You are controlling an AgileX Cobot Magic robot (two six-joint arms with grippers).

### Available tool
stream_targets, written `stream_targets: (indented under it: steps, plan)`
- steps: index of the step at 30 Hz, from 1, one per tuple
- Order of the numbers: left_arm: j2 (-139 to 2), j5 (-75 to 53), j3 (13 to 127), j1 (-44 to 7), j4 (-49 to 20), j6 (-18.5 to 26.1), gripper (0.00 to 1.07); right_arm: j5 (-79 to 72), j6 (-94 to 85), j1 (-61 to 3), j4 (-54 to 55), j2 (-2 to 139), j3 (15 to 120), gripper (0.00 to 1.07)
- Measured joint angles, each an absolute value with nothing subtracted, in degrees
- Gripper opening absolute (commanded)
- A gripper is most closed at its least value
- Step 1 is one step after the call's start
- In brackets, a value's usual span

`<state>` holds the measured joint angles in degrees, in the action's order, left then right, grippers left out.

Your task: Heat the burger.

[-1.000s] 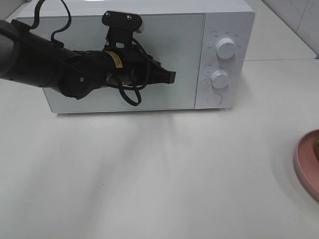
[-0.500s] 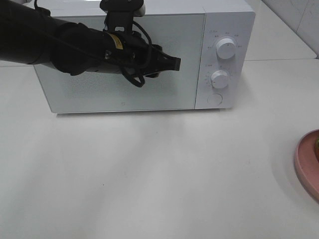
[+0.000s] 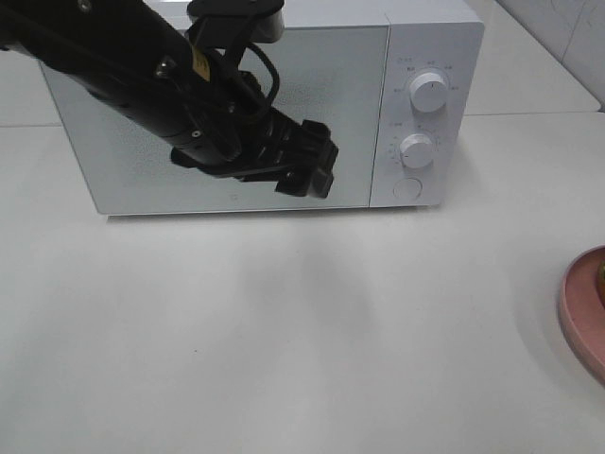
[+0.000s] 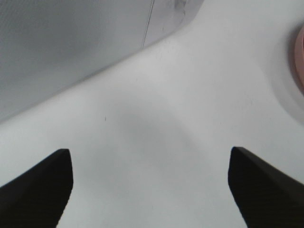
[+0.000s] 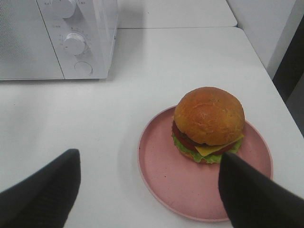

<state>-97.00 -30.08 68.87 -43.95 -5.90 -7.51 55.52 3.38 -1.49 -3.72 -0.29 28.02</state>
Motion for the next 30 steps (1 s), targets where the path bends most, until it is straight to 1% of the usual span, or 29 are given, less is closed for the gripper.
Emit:
stream_targets:
  steps: [3,4,6,8,14,16,20,21,23,24,25,26,27,30]
  plan:
    - [-96.5,-33.1,68.9,-43.9,-5.9,-7.8,0.82,55.5,3.4,-1.5,-3.7,-0.3,28.0,0.76]
    - [-95.4,-38.7,68.9,-43.9,-5.7,-8.1,0.82,55.5,3.4,-1.5,-3.7,-0.3,28.0,0.76]
    - [-94.9,-40.5,68.9,-43.9,-5.4,-8.1,0.82,55.5,3.4,-1.5,-3.7,-0.3,28.0,0.76]
    - [-93.8,-46.2,68.9,-43.9,-4.5,-8.3,0.82,55.5,3.4,-1.5,-3.7,-0.3,28.0,0.76]
    - [-93.6,-52.2,68.9,-43.9,-4.1,-8.3,0.82,55.5,3.4,-1.5,-3.7,-0.3,28.0,0.76]
    - [-93.6,-59.4,68.9,-43.9,-4.1,-8.5,0.82,55.5,3.4,-1.5,-3.7,-0.3,28.0,0.76]
    - [-93.6,-62.6,68.9,-43.5,-4.1,-8.6,0.82,55.5,3.4,-1.5,-3.7,-0.3,28.0,0.76]
    - [-93.6,-64.0,68.9,-42.3,-4.1,-8.7,0.82,55.5,3.4,-1.5,-3.7,-0.3,28.0,0.76]
    - [-93.6,-64.7,68.9,-41.5,-4.1,-8.7,0.82,55.5,3.4,-1.5,-3.7,-0.3,28.0,0.76]
    - [-93.3,-65.5,68.9,-39.5,-4.0,-8.7,0.82,55.5,3.4,-1.5,-3.7,-0.3,28.0,0.76]
    - [-93.3,-65.5,68.9,-39.5,-4.0,-8.7,0.82,55.5,3.4,-1.5,-3.7,-0.3,28.0,0.76]
    - [-93.0,-65.8,68.9,-38.2,-4.0,-8.5,0.82,55.5,3.4,-1.5,-3.7,-0.3,28.0,0.76]
    - [-92.1,-66.1,68.9,-35.6,-4.2,-8.2,0.82,55.5,3.4,-1.5,-3.7,-0.3,28.0,0.76]
    - [-91.5,-66.2,68.9,-34.1,-4.5,-7.6,0.82,55.5,3.4,-1.5,-3.7,-0.3,28.0,0.76]
